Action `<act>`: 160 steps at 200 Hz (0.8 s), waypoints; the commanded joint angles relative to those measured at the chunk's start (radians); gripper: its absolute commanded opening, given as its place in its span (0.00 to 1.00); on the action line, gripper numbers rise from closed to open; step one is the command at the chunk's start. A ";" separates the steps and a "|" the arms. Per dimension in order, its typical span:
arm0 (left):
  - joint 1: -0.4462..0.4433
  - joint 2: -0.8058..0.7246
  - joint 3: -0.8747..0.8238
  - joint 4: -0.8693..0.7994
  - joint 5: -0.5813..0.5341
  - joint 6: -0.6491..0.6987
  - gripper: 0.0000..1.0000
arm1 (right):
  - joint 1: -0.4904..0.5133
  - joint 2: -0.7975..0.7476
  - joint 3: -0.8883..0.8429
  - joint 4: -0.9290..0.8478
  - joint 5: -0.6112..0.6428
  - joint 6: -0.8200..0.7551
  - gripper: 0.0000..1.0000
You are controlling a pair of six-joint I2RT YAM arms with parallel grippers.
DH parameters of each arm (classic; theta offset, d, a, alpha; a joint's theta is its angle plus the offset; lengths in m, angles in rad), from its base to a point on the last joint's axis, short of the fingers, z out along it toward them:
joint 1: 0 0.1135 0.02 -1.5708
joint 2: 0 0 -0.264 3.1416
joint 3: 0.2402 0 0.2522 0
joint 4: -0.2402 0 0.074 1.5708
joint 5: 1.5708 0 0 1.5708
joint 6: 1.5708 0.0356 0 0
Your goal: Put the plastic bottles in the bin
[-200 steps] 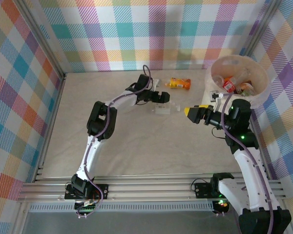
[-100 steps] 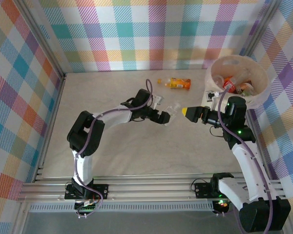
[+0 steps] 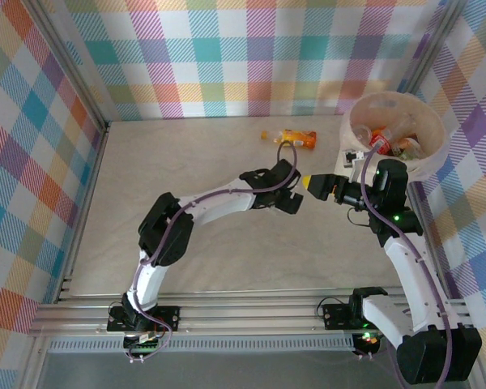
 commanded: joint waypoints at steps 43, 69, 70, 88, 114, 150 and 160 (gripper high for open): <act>-0.026 0.132 0.172 -0.239 -0.120 -0.063 1.00 | 0.007 -0.009 0.013 0.028 0.012 -0.003 1.00; -0.025 0.201 0.266 -0.322 -0.138 -0.051 1.00 | 0.007 -0.014 0.013 0.039 0.006 0.001 1.00; -0.025 0.203 0.268 -0.325 -0.137 -0.051 1.00 | 0.007 -0.014 0.013 0.039 0.006 0.001 1.00; -0.022 0.231 0.297 -0.335 -0.111 -0.046 1.00 | 0.007 -0.018 0.015 0.041 0.007 0.000 1.00; -0.007 0.248 0.298 -0.313 -0.038 -0.052 1.00 | 0.007 -0.022 0.015 0.040 0.009 -0.005 1.00; 0.007 0.252 0.283 -0.277 0.008 -0.053 0.99 | 0.007 -0.028 0.014 0.032 0.017 -0.009 1.00; 0.007 0.255 0.283 -0.274 0.003 -0.051 0.97 | 0.007 -0.030 0.013 0.031 0.025 -0.008 1.00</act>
